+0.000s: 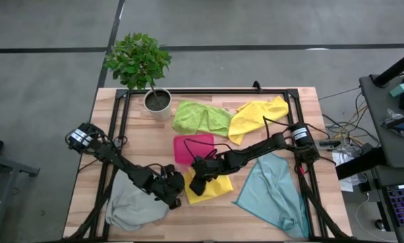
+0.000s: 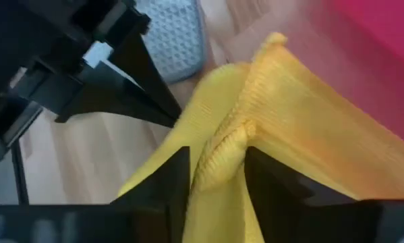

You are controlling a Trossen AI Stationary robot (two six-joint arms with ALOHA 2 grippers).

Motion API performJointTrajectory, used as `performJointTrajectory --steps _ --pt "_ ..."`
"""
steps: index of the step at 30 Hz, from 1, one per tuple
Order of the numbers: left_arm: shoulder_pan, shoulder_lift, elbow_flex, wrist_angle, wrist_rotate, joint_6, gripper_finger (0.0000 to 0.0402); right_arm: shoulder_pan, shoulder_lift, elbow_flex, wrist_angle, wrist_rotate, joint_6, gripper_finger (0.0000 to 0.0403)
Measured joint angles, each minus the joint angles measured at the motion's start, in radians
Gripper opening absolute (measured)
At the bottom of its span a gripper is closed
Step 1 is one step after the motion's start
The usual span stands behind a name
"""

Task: Fold microfiber towels
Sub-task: Fold the bottom yellow microfiber cloth

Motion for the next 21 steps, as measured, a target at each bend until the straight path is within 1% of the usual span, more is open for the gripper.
performJointTrajectory --steps 4,10,16,21 --pt "0.000 0.000 0.000 0.001 0.000 0.000 0.0000 0.000 0.000 0.008 -0.019 0.000 -0.010 0.0158" --pt "0.000 0.000 0.000 0.005 0.000 0.000 0.0000 -0.002 -0.005 0.013 -0.027 -0.001 -0.046 0.0179" --pt "0.000 0.000 0.000 0.007 0.000 0.001 0.0000 -0.004 -0.032 0.013 -0.044 0.000 -0.075 0.0191" --pt "0.000 0.000 0.000 0.007 0.000 0.002 0.0000 -0.004 -0.076 0.013 -0.066 0.000 -0.124 0.0192"
